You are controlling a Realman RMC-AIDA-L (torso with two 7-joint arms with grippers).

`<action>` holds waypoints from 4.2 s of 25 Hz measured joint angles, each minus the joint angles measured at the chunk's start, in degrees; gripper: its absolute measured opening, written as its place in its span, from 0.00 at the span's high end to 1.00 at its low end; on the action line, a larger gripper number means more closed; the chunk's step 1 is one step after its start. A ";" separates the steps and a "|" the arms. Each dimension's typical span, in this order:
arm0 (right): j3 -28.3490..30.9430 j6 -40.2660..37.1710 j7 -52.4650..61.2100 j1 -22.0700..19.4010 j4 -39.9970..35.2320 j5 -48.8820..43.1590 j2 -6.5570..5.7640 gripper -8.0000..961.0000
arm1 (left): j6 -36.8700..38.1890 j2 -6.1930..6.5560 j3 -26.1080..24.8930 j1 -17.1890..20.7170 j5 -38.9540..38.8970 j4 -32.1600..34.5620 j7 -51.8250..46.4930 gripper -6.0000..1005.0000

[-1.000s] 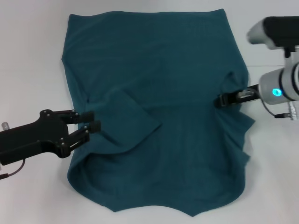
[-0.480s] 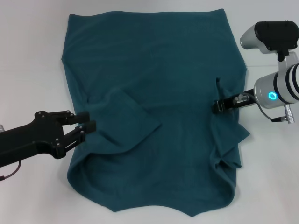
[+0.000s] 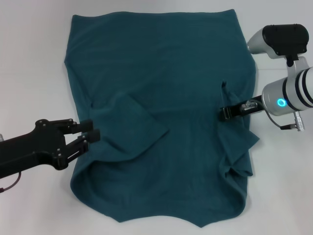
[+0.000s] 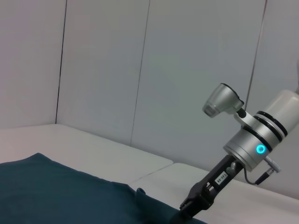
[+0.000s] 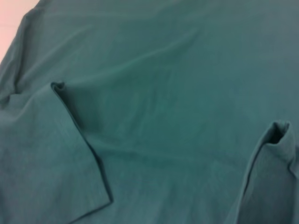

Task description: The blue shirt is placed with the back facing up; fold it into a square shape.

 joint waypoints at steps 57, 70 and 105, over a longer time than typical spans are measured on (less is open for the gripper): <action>0.70 1.13 -1.03 -5.86 -0.78 3.47 -0.29 0.41 | 0.96 -0.06 -0.43 -0.04 -0.13 -0.71 0.00 0.72; 0.38 1.48 -0.17 -5.86 -0.07 2.29 -0.32 0.41 | 0.91 -0.06 -0.55 -0.04 -0.13 -0.91 0.00 0.72; -3.23 -0.62 -3.04 -0.87 2.78 9.09 0.17 0.43 | 0.92 -0.15 -0.69 0.13 -0.13 -1.32 0.61 0.72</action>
